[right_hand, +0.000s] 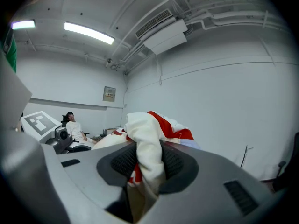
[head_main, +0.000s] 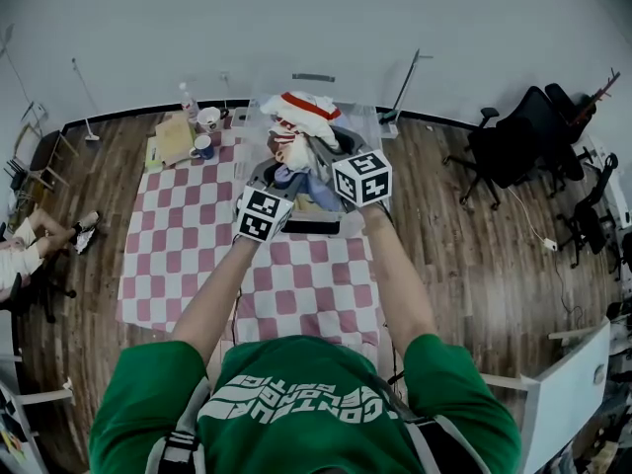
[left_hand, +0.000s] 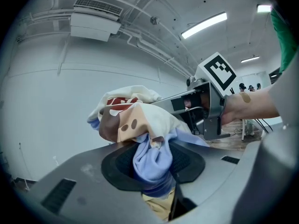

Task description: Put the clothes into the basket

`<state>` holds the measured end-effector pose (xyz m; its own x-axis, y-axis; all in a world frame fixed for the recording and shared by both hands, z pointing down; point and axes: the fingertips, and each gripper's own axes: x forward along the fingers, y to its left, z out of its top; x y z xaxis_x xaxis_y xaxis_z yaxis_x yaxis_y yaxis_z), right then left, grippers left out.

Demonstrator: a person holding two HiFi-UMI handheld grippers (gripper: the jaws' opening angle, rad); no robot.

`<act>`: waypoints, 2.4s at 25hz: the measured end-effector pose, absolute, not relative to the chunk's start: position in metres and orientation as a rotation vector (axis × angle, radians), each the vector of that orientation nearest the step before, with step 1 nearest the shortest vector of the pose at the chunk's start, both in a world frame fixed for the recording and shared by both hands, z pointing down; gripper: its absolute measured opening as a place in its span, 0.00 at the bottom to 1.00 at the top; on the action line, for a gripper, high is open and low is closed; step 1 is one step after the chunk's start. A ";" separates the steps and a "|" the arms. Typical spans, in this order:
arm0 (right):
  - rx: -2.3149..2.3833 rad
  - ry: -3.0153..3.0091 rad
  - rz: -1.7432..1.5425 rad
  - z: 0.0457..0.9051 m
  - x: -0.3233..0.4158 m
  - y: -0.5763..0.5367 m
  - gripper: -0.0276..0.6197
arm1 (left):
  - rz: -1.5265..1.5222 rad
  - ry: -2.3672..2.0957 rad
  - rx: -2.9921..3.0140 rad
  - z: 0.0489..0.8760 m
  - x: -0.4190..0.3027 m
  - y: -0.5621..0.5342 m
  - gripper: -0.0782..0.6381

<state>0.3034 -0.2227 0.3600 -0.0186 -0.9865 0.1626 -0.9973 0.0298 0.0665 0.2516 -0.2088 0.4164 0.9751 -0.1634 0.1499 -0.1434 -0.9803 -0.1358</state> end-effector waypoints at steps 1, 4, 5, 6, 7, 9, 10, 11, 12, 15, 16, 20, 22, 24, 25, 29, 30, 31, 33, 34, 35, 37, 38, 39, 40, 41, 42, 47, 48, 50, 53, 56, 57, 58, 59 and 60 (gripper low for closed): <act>2.082 -2.127 0.109 0.362 0.308 -0.225 0.22 | -0.257 0.227 -3.000 0.418 0.256 -0.211 0.29; 2.086 -2.115 0.146 0.373 0.321 -0.236 0.22 | -0.314 0.205 -2.999 0.428 0.268 -0.221 0.29; 2.088 -2.109 0.165 0.378 0.326 -0.240 0.22 | -0.338 0.197 -2.994 0.433 0.272 -0.225 0.29; 2.090 -2.101 0.188 0.385 0.331 -0.244 0.22 | -0.368 0.187 -2.987 0.438 0.276 -0.229 0.29; 2.093 -2.094 0.215 0.392 0.336 -0.248 0.22 | -0.402 0.177 -2.980 0.445 0.280 -0.233 0.29; 2.094 -2.083 0.277 0.408 0.345 -0.256 0.22 | -0.483 0.154 -2.967 0.460 0.288 -0.240 0.29; 2.092 -2.078 0.310 0.417 0.349 -0.260 0.22 | -0.523 0.140 -2.961 0.467 0.291 -0.243 0.29; 2.090 -2.073 0.342 0.426 0.354 -0.264 0.22 | -0.561 0.124 -2.958 0.473 0.295 -0.246 0.29; 2.087 -2.067 0.374 0.435 0.359 -0.268 0.22 | -0.598 0.110 -2.955 0.480 0.299 -0.249 0.29; 2.074 -2.048 0.469 0.464 0.374 -0.279 0.22 | -0.702 0.075 -2.952 0.504 0.311 -0.258 0.29; 2.071 -2.041 0.500 0.474 0.378 -0.282 0.22 | -0.734 0.063 -2.952 0.513 0.315 -0.261 0.29; 2.059 -2.015 0.613 0.510 0.392 -0.289 0.22 | -0.853 0.016 -2.943 0.546 0.326 -0.268 0.29; 2.047 -1.999 0.665 0.528 0.397 -0.291 0.22 | -0.909 -0.011 -2.938 0.559 0.331 -0.269 0.29; 2.033 -1.981 0.715 0.545 0.401 -0.292 0.22 | -0.979 -0.040 -2.923 0.571 0.335 -0.270 0.29; 2.027 -1.973 0.738 0.552 0.404 -0.293 0.22 | -1.015 -0.058 -2.909 0.577 0.337 -0.271 0.29; 2.001 -1.933 0.824 0.581 0.412 -0.295 0.22 | -1.133 -0.126 -2.875 0.603 0.344 -0.271 0.29; 1.991 -1.924 0.843 0.589 0.412 -0.296 0.22 | -1.160 -0.132 -2.869 0.609 0.344 -0.272 0.29; 1.979 -1.915 0.861 0.596 0.412 -0.296 0.22 | -1.184 -0.136 -2.861 0.615 0.343 -0.273 0.29; 1.951 -1.897 0.895 0.609 0.412 -0.296 0.22 | -1.218 -0.170 -2.849 0.628 0.345 -0.272 0.29; 1.938 -1.884 0.911 0.614 0.411 -0.296 0.22 | -1.234 -0.195 -2.847 0.635 0.346 -0.271 0.29; 1.926 -1.871 0.926 0.619 0.411 -0.296 0.22 | -1.261 -0.214 -2.841 0.641 0.346 -0.270 0.29; 1.902 -1.848 0.962 0.632 0.410 -0.295 0.22 | -1.329 -0.220 -2.817 0.653 0.343 -0.271 0.29; 1.890 -1.837 0.981 0.639 0.410 -0.295 0.22 | -1.352 -0.212 -2.804 0.657 0.342 -0.273 0.29; 1.877 -1.826 1.001 0.646 0.410 -0.295 0.22 | -1.369 -0.203 -2.793 0.661 0.342 -0.276 0.29; 1.865 -1.816 1.020 0.653 0.409 -0.294 0.22 | -1.379 -0.194 -2.782 0.665 0.342 -0.278 0.29; 1.852 -1.808 1.039 0.660 0.409 -0.294 0.22 | -1.387 -0.189 -2.772 0.669 0.342 -0.279 0.29; 1.841 -1.800 1.062 0.667 0.408 -0.293 0.22 | -1.398 -0.193 -2.765 0.673 0.342 -0.279 0.29; 1.792 -1.760 1.199 0.701 0.403 -0.283 0.22 | -1.533 -0.279 -2.742 0.709 0.332 -0.261 0.29; 1.784 -1.755 1.211 0.705 0.402 -0.281 0.22 | -1.557 -0.300 -2.738 0.715 0.329 -0.257 0.29; 1.779 -1.758 1.211 0.707 0.402 -0.281 0.22 | -1.568 -0.314 -2.732 0.718 0.329 -0.254 0.29; 1.789 -1.765 1.199 0.704 0.403 -0.282 0.22 | -1.590 -0.315 -2.731 0.718 0.326 -0.256 0.30; 1.807 -1.776 1.199 0.697 0.405 -0.282 0.25 | -1.595 -0.299 -2.719 0.717 0.325 -0.261 0.34; 1.813 -1.781 1.208 0.694 0.406 -0.282 0.27 | -1.596 -0.287 -2.711 0.714 0.324 -0.263 0.37; 1.817 -1.786 1.221 0.691 0.408 -0.281 0.29 | -1.595 -0.273 -2.706 0.711 0.323 -0.265 0.40; 1.823 -1.789 1.231 0.688 0.410 -0.280 0.32 | -1.586 -0.257 -2.705 0.706 0.323 -0.267 0.43; 1.832 -1.789 1.231 0.684 0.412 -0.280 0.35 | -1.571 -0.240 -2.705 0.701 0.323 -0.269 0.45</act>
